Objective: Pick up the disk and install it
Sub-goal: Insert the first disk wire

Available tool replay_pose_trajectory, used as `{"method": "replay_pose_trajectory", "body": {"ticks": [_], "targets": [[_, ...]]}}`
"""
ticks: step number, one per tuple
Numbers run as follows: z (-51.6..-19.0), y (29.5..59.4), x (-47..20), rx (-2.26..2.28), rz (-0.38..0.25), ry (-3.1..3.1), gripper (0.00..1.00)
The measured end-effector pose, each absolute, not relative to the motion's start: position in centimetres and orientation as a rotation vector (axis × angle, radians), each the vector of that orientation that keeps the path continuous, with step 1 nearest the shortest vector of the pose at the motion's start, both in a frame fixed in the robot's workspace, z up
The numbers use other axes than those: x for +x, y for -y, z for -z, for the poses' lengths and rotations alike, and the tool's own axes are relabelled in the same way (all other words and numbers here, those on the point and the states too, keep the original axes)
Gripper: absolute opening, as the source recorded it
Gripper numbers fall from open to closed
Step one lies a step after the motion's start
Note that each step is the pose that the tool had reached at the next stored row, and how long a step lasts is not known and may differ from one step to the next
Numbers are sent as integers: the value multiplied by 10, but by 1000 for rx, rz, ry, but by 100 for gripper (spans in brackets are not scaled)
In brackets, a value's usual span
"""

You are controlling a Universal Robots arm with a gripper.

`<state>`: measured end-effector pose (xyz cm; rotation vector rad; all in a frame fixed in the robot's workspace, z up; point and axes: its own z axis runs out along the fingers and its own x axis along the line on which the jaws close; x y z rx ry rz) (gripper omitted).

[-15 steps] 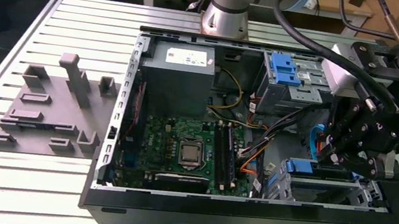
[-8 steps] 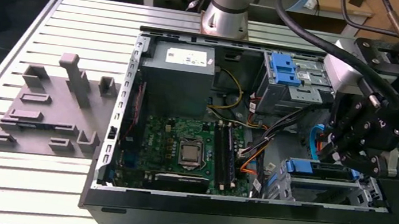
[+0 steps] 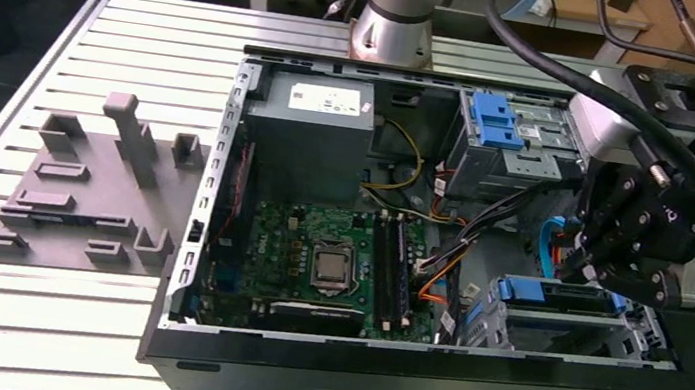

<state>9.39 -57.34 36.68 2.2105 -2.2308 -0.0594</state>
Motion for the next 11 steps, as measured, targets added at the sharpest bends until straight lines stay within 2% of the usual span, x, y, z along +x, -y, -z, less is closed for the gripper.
{"method": "replay_pose_trajectory", "body": {"ticks": [11], "targets": [[-367, 573, 100, 2211, 60, 2231, 11]]}}
